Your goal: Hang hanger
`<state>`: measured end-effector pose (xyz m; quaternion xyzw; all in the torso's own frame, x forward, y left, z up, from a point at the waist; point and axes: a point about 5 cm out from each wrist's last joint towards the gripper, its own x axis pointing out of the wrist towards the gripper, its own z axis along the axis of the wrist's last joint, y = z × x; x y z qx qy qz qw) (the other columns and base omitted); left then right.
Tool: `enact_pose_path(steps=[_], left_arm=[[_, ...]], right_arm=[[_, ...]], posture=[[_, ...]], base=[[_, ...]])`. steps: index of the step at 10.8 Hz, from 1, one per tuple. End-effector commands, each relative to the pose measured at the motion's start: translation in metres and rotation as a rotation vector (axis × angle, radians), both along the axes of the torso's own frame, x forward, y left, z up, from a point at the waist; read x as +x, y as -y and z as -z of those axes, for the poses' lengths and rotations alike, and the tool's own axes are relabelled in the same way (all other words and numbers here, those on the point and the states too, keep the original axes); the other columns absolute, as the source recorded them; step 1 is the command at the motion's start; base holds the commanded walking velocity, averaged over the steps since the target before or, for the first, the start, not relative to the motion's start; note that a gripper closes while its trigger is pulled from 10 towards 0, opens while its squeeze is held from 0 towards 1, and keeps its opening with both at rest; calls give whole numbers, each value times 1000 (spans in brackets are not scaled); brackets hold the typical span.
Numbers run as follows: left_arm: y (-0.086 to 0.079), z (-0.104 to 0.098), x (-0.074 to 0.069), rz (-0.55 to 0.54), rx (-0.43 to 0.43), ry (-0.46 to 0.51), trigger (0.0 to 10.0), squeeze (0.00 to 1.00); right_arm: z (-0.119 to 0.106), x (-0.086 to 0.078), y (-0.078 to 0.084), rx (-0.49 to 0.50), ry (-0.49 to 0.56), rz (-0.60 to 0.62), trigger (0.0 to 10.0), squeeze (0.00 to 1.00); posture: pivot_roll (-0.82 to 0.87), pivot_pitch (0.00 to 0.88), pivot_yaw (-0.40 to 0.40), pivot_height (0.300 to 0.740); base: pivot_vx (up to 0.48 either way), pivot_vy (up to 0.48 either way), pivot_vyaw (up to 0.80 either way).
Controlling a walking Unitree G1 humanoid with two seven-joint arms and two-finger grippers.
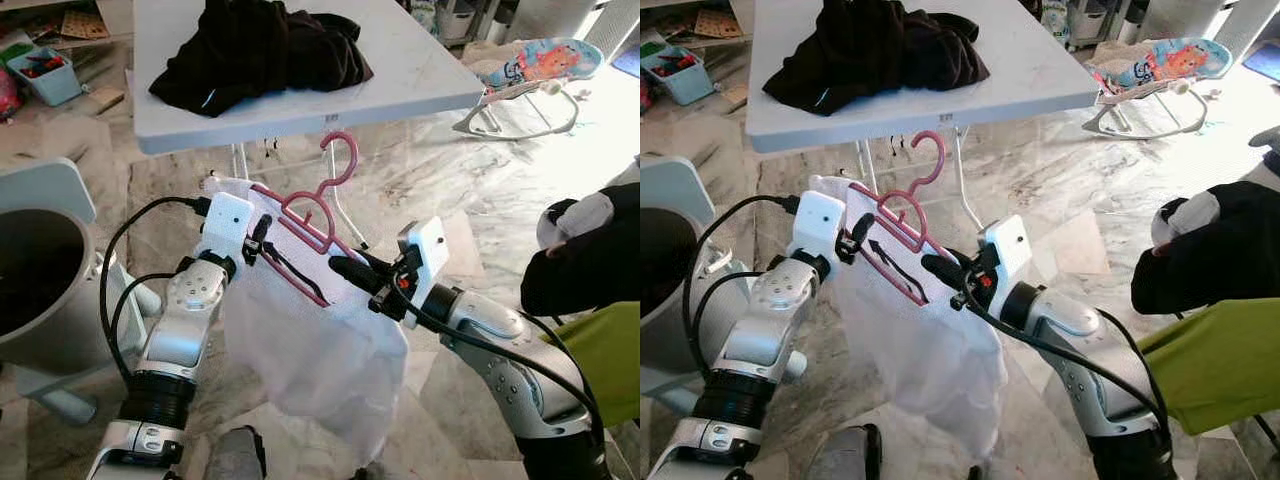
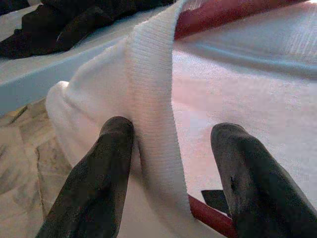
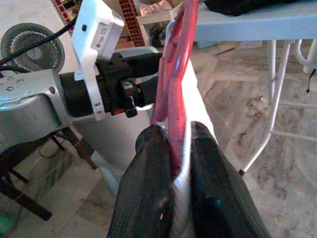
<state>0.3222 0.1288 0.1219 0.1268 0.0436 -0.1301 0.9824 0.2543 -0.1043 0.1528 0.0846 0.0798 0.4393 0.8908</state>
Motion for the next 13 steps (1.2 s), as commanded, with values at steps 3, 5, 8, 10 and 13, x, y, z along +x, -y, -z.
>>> enact_pose_path(steps=[3, 5, 8, 10, 13], left_arm=[[1, 17, -1, 14, 15, -76, 0, 0], [-11, 16, 1, -19, 44, -63, 0, 0], [-35, 15, 6, -87, 78, -54, 0, 0], [-43, 11, 9, -116, 88, -33, 0, 0], [-45, 0, 14, -128, 55, 35, 0, 0]], right_arm=[[-41, -11, -12, 106, 175, -99, 10000, 0], [-34, -14, -7, 72, 158, -104, 10000, 0], [-29, -7, 7, 22, 164, -60, 10000, 0], [-26, -4, 11, -29, 196, -37, 10000, 0], [-13, 8, 15, -240, 318, 73, 10000, 0]], posture=[[-24, 81, -44, 740], [-23, 76, -44, 740], [-22, 73, -45, 740], [-20, 68, -46, 740], [-20, 65, -45, 740]], base=[[0, 0, 0], [0, 0, 0], [0, 0, 0], [0, 0, 0], [0, 0, 0]])
